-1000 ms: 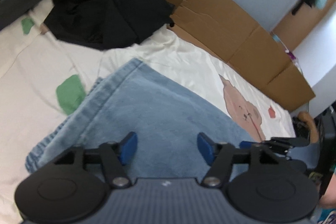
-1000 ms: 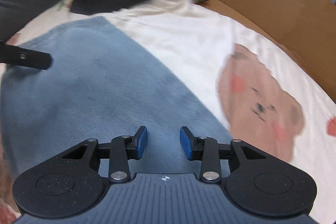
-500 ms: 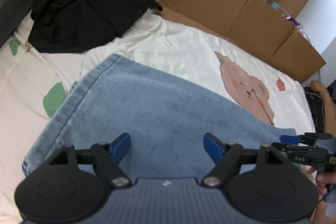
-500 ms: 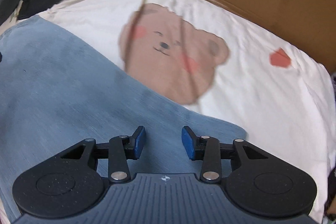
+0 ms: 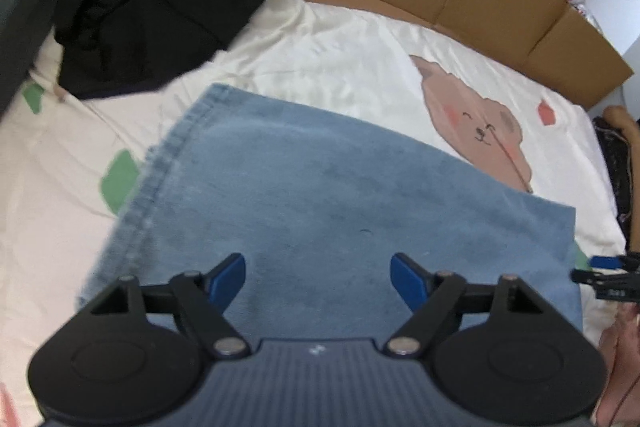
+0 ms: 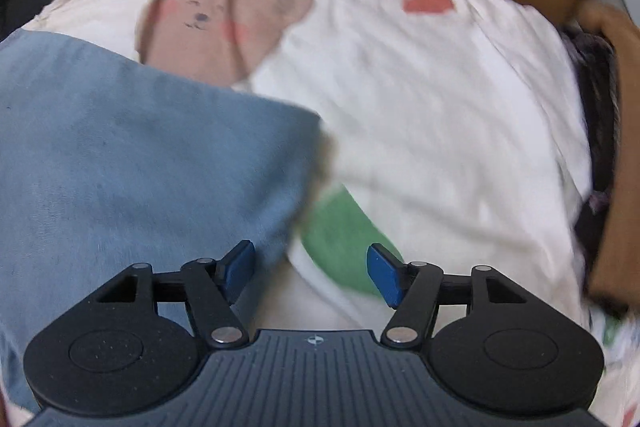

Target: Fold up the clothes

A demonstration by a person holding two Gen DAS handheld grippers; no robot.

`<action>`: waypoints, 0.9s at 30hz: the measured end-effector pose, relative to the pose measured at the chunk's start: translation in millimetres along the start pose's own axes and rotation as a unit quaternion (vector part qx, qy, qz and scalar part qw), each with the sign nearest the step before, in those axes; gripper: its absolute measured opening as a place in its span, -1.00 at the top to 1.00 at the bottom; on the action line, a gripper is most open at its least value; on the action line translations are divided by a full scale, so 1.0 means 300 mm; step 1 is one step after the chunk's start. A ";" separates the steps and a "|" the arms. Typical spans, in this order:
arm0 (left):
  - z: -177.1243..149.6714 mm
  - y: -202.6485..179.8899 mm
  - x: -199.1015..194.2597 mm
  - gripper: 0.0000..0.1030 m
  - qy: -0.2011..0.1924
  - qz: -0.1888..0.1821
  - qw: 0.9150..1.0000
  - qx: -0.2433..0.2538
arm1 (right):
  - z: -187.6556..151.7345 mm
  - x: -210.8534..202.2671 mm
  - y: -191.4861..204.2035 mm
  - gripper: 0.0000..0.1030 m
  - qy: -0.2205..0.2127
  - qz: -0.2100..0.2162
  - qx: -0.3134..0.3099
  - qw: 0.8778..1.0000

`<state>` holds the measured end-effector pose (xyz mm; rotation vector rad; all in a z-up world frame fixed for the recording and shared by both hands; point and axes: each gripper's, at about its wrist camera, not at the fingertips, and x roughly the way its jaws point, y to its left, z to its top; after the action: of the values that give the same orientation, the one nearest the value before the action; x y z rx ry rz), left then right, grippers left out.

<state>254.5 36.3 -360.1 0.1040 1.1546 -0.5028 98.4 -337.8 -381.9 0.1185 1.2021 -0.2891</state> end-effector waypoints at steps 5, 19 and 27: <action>0.048 0.009 -0.136 -0.59 0.002 0.031 0.999 -0.006 | -0.028 -0.125 -0.014 -0.31 -0.018 -0.007 -0.003 1.000; 0.152 -0.073 -0.455 -0.78 0.003 0.058 0.998 0.027 | -0.069 -0.420 0.021 -0.31 -0.092 0.056 0.107 0.988; 0.115 -0.067 -0.322 -0.76 0.034 0.036 0.998 0.039 | -0.119 -0.339 0.055 -0.31 -0.076 0.050 0.115 0.989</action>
<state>245.5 38.6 -256.1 0.2308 1.1936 -0.4844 37.2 -297.3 -301.0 0.3509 1.0051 -0.3434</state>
